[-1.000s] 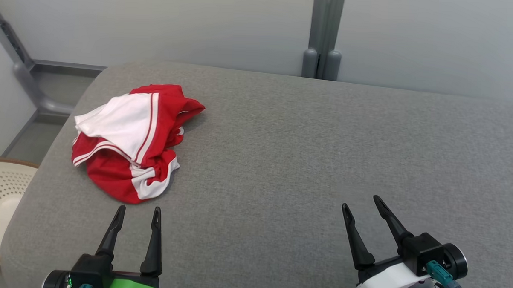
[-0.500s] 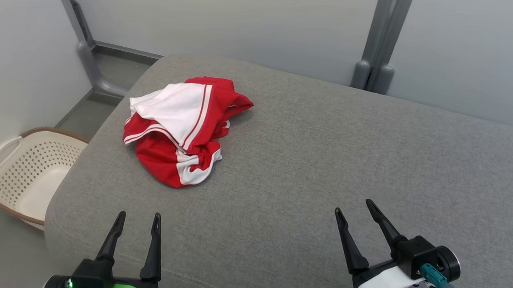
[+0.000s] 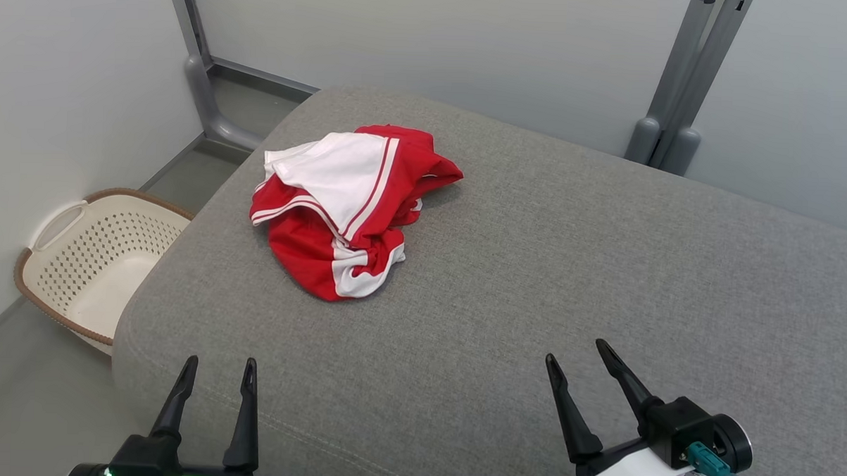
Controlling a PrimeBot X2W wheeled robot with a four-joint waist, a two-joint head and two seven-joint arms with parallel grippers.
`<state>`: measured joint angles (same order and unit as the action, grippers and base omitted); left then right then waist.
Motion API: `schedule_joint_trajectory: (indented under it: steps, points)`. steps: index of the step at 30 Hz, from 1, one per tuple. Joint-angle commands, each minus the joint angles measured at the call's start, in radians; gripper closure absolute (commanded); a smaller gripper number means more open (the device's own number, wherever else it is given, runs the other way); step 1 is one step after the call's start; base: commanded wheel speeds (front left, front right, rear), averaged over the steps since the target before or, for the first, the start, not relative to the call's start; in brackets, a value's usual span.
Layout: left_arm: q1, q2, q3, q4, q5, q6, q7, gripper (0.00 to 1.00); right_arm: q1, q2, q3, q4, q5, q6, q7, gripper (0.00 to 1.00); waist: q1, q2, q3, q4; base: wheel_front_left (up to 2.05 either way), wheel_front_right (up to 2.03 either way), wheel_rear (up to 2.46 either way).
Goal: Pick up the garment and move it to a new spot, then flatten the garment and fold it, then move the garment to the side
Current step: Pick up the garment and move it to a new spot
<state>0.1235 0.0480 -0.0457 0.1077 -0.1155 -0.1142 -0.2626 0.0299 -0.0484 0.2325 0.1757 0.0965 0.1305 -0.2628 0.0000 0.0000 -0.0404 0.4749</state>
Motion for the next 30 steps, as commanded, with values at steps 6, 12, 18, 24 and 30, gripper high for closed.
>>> schedule_joint_trajectory:
  steps: [6,12,18,24,30]
  points:
    - [0.004,0.004,-0.001,-0.008,-0.003,0.009,-0.003,0.0,-0.008,-0.004,0.0,0.002,-0.007,0.0,-0.003,0.0,0.0,0.0,0.013,0.01,0.0,0.0,0.0]
    - [-0.019,0.004,-0.005,-0.02,-0.027,0.022,-0.003,0.0,-0.016,-0.003,-0.012,-0.005,-0.03,0.0,-0.003,0.0,0.0,0.0,0.059,0.009,0.0,0.0,0.0]
    - [-0.063,0.004,-0.027,-0.035,-0.065,0.053,-0.003,0.0,-0.05,-0.004,-0.031,-0.009,-0.082,0.0,-0.003,0.0,0.0,0.0,0.146,-0.008,0.0,0.0,0.0]
    - [-0.137,0.004,-0.042,-0.032,-0.095,0.08,-0.003,0.0,-0.092,-0.035,-0.035,-0.017,-0.103,0.0,-0.003,0.0,0.0,0.0,0.231,-0.032,0.0,0.0,0.0]
    - [-0.281,0.004,-0.026,-0.027,-0.052,0.067,-0.003,0.0,-0.127,-0.073,-0.045,-0.036,-0.116,0.0,-0.003,0.0,0.0,0.0,0.311,-0.051,0.0,0.0,0.0]
